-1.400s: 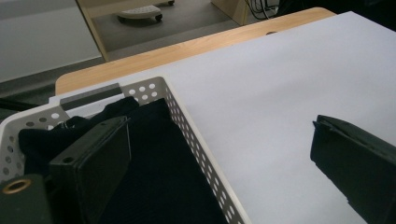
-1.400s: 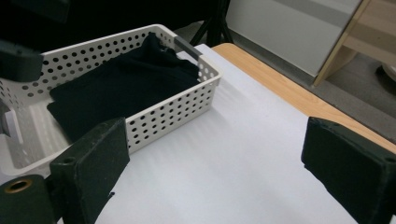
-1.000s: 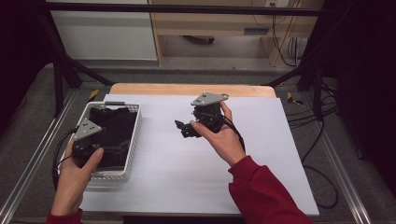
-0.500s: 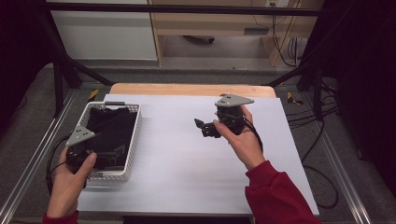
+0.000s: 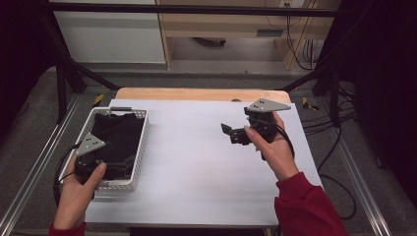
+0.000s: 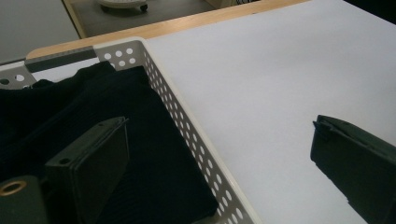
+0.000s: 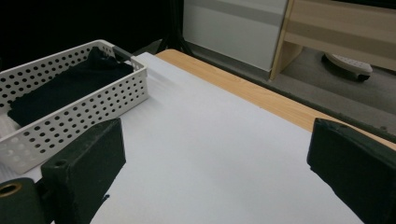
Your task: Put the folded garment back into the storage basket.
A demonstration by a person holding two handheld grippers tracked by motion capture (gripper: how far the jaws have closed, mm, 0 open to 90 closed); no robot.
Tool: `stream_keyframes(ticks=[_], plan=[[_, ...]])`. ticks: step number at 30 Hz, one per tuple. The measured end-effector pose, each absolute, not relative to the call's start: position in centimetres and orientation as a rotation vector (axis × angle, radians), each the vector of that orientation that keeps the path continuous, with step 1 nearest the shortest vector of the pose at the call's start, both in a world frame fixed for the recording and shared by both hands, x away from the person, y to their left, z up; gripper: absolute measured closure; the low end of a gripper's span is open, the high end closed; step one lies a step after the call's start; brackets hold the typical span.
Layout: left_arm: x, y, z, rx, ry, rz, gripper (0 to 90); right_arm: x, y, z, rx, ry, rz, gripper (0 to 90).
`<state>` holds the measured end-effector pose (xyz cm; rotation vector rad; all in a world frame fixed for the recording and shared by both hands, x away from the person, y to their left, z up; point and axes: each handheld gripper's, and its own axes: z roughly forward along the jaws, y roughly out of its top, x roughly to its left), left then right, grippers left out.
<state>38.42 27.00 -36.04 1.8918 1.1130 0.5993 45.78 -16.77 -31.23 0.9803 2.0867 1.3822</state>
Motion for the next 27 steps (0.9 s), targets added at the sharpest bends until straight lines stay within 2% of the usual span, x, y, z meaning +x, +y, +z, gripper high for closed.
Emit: stream_keyframes(ticks=[20, 27], plan=[[38.5, 26.2, -36.6, 1.92, 1.089, 0.566, 4.6, 44.5, -23.2, -33.1, 1.071, 1.941, 1.382, 6.6], [38.5, 26.2, -36.8, 1.926, 1.095, 0.562, 4.6, 43.3, -25.0, -34.9, 1.101, 1.937, 1.361, 6.4]])
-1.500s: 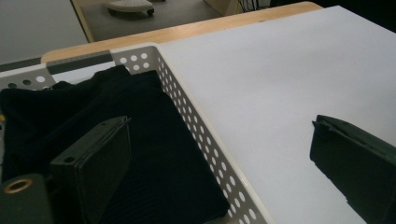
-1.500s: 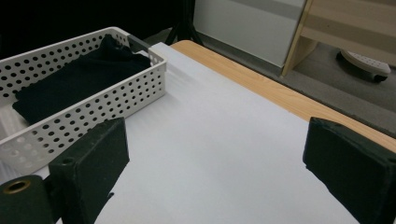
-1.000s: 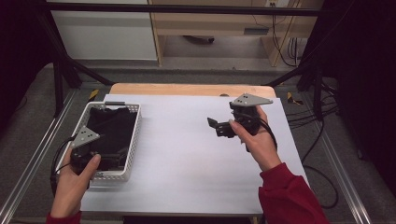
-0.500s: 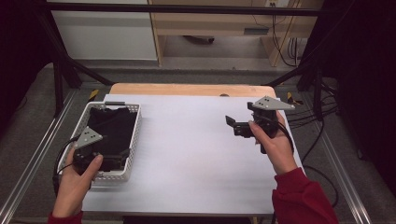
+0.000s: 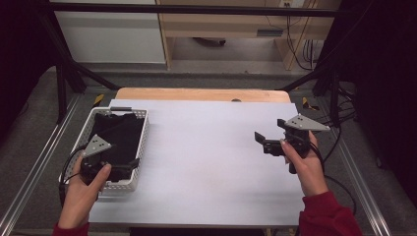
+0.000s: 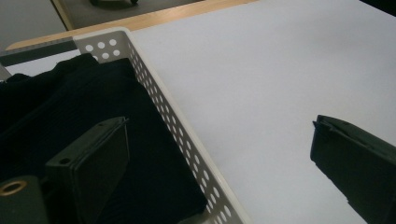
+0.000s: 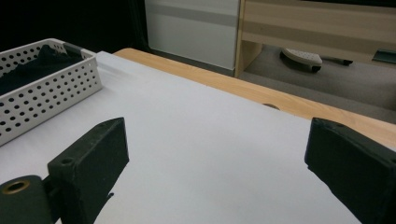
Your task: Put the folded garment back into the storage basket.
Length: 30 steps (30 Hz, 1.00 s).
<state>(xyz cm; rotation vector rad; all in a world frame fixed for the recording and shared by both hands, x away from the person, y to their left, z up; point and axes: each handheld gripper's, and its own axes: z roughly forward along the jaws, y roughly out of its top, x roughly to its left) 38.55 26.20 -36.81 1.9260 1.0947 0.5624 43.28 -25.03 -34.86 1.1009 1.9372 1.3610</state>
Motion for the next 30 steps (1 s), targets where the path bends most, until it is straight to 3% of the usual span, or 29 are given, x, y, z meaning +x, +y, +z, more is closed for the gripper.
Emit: stream_keyframes(ticks=[30], plan=[[38.7, 25.8, -37.4, 1.948, 1.104, 0.539, 4.9, 39.7, -29.6, -40.5, 1.182, 1.878, 1.347, 11.6]])
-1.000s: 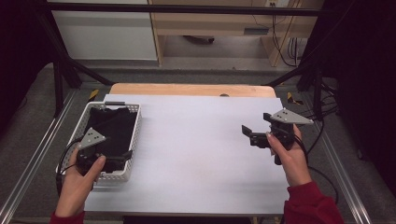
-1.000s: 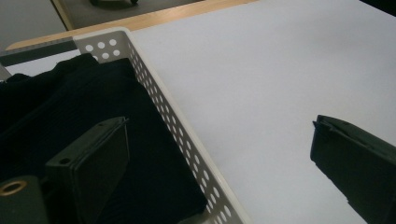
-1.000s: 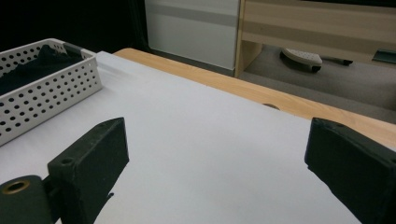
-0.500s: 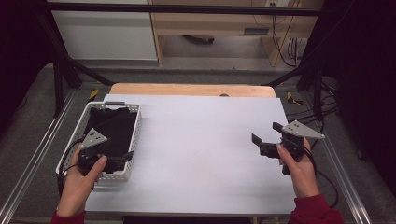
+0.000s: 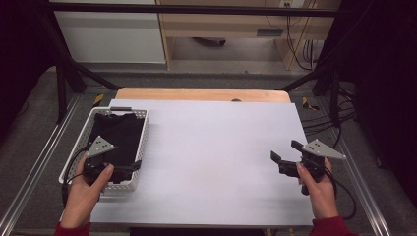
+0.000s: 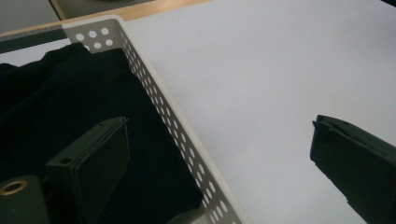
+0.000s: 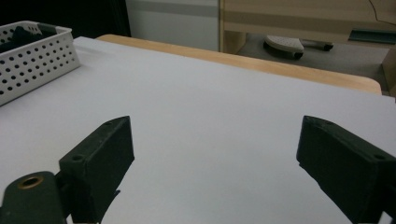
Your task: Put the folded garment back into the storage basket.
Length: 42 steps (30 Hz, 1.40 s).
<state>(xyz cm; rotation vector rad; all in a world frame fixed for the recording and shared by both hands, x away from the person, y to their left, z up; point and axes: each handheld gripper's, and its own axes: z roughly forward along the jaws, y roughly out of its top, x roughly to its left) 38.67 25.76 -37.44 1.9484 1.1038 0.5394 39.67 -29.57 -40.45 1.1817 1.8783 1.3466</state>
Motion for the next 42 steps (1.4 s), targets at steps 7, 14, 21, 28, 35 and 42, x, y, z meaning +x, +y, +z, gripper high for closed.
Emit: stream_keyframes(ticks=[7, 14, 21, 28, 35, 42], plan=[[38.5, 25.5, -37.5, 1.95, 1.1, 0.538, 4.9, 38.9, -30.0, -42.0, 1.205, 1.878, 1.349, 11.2], [38.3, 25.3, -37.6, 1.955, 1.099, 0.534, 4.9, 38.2, -30.4, -43.1, 1.215, 1.872, 1.363, 10.4], [38.2, 25.4, -37.6, 1.956, 1.095, 0.535, 5.0, 37.8, -30.5, -43.8, 1.224, 1.869, 1.373, 9.7], [38.1, 25.6, -37.9, 1.955, 1.094, 0.525, 5.0, 37.5, -30.3, -44.7, 1.231, 1.879, 1.373, 9.3], [38.0, 25.7, -38.0, 1.952, 1.099, 0.526, 5.0, 37.2, -30.0, -45.2, 1.231, 1.894, 1.376, 9.0], [38.0, 25.8, -38.2, 1.955, 1.1, 0.521, 5.0, 36.8, -29.8, -45.9, 1.242, 1.909, 1.381, 8.2]])
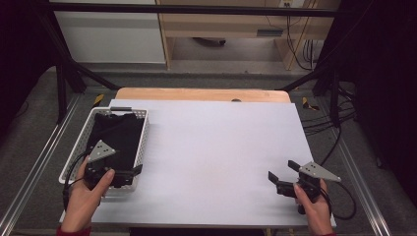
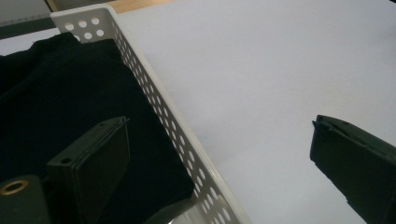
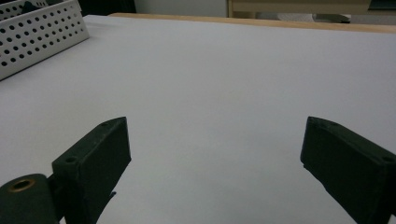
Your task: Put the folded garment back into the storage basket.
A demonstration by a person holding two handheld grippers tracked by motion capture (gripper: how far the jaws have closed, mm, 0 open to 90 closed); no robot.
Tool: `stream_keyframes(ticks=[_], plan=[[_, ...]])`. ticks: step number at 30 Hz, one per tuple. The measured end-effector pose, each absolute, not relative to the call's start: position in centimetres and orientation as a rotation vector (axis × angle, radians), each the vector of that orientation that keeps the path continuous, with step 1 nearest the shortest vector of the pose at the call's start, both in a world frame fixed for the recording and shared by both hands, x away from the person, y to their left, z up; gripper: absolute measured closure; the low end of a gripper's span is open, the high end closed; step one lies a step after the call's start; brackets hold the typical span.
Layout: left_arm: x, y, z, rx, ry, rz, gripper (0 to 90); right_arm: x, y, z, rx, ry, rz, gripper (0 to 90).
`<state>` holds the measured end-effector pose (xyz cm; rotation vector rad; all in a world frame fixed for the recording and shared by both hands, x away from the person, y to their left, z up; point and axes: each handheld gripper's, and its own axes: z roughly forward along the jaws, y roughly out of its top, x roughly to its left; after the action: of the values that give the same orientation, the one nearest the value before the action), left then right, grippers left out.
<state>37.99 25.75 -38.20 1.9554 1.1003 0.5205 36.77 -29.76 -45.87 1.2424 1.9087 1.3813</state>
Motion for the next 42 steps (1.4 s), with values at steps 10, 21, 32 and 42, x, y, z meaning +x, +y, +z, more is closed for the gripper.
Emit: stream_keyframes(ticks=[10, 21, 32, 42], plan=[[38.0, 25.7, -38.6, 1.961, 1.106, 0.511, 5.1, 36.3, -29.1, -46.6, 1.245, 1.94, 1.38, 8.1], [37.6, 25.5, -38.9, 1.955, 1.089, 0.506, 5.4, 36.1, -28.0, -47.3, 1.215, 1.982, 1.383, 8.1], [37.3, 25.1, -40.0, 1.98, 1.082, 0.494, 5.7, 36.4, -26.8, -47.6, 1.181, 2.027, 1.392, 8.0], [36.9, 24.8, -40.5, 1.991, 1.07, 0.485, 5.6, 37.1, -25.5, -47.6, 1.167, 2.029, 1.412, 8.2]])
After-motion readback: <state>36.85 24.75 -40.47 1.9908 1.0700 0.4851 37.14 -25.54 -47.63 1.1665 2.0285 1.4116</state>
